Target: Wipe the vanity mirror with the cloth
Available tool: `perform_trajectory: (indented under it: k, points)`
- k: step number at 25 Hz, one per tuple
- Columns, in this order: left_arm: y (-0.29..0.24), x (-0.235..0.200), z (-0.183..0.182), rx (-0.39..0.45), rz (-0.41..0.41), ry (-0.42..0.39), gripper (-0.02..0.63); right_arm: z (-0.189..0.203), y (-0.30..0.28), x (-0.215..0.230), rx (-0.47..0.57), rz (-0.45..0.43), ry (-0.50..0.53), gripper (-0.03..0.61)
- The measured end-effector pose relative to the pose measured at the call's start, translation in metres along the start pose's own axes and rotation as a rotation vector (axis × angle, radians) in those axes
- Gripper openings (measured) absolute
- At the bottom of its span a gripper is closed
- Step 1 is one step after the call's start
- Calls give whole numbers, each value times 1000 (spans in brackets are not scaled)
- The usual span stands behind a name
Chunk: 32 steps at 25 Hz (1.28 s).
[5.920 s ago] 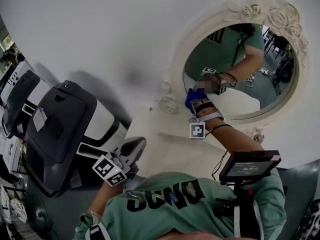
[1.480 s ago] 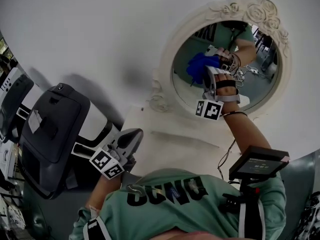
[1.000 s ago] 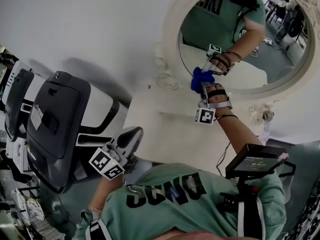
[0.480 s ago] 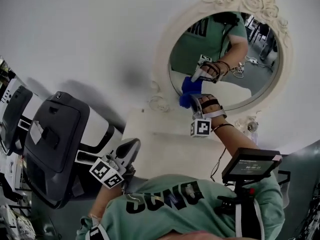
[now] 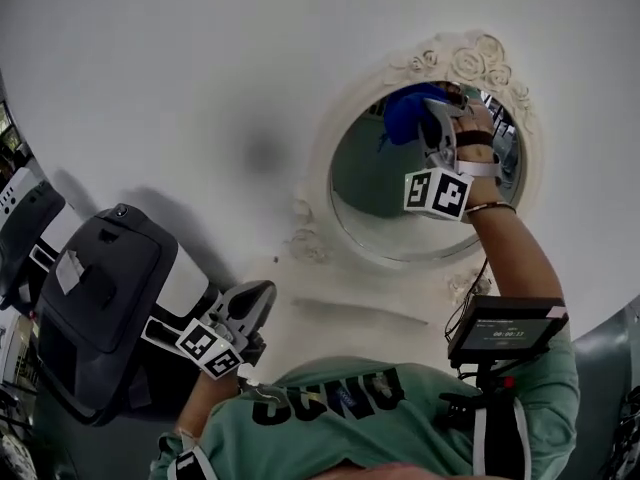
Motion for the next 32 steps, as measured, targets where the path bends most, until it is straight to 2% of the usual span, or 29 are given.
perform_trajectory:
  k: [3,7,11,14,16,19,23,30,32]
  points:
    - [0,-1,-4,12,-7,-13,9,10,-15,22,-43,26,16,51]
    - [4,-5,-8,22,-18,-12,9,12,-16,21,-62,55,56,51]
    - [1,-8,-7,13,-15,-8,9,9,-15,22,-67,62,53,51]
    - [-8,-4,-4,2,10,-1,10,6,-13,8,-61,60,80,49]
    - [-14,2,-1,-13,33,5,9,4,-9,-16,-51,38,96,49]
    - [-19,9,6,-51,52,9,9,4,3,-74,-30,-27,108,49]
    - [-21,5,16,-96,32,26,9,3,22,-184,5,-169,122,49]
    - [-14,5,40,-218,-4,42,9,-2,67,-406,41,-560,117,51]
    - [-6,1,46,-248,-27,51,9,-1,78,-450,31,-631,105,51]
Point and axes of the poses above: the fingertips, and each gripper's own axes: y backward along the fingers, x to its right, z out of its underside, the point moved 3 cm from there along y, backward along the fingers, and after that the axes turned 6 degrees about -z, right-handed, at the moved point
